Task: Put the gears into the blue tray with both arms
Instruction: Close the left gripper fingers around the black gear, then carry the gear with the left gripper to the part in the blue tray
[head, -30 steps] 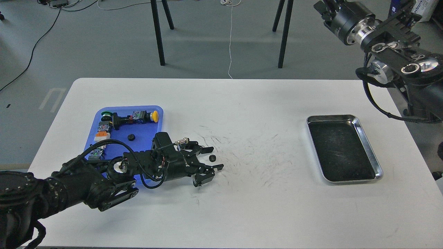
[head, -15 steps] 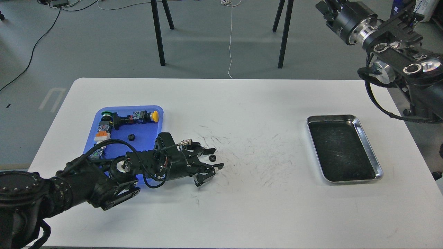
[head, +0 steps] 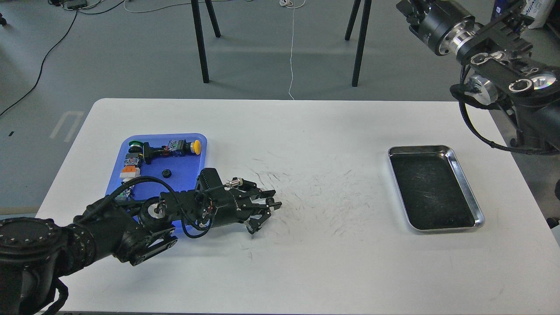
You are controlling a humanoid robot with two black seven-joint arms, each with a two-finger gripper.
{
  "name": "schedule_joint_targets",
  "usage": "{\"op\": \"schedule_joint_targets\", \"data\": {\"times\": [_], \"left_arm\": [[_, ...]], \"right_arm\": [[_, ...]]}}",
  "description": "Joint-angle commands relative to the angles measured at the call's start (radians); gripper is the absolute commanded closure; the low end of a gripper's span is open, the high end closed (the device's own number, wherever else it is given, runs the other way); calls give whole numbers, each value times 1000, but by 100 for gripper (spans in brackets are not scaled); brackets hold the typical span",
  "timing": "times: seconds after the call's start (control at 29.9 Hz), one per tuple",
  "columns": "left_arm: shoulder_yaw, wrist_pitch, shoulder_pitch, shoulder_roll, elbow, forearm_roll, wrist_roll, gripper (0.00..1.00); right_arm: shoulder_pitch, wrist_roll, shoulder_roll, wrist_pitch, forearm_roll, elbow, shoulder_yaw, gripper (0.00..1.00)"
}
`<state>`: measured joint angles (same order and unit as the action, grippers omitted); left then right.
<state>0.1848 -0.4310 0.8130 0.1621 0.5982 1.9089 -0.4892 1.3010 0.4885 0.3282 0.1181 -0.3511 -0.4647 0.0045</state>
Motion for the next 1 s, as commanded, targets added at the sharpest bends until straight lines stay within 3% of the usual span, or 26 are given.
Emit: {"op": "schedule_joint_targets", "data": {"times": [0.0, 0.4, 0.97], "left_arm": [[-2, -17, 3, 2, 0, -2, 0, 79], [-7, -22, 20, -1, 11, -13, 0, 85], [-4, -17, 97, 20, 15, -73, 0, 84]], "right_arm": [[0, 0, 0, 0, 1, 1, 0, 3], [-9, 0, -3, 0, 1, 6, 0, 3], [-20, 0, -3, 0, 3, 5, 0, 3]]}}
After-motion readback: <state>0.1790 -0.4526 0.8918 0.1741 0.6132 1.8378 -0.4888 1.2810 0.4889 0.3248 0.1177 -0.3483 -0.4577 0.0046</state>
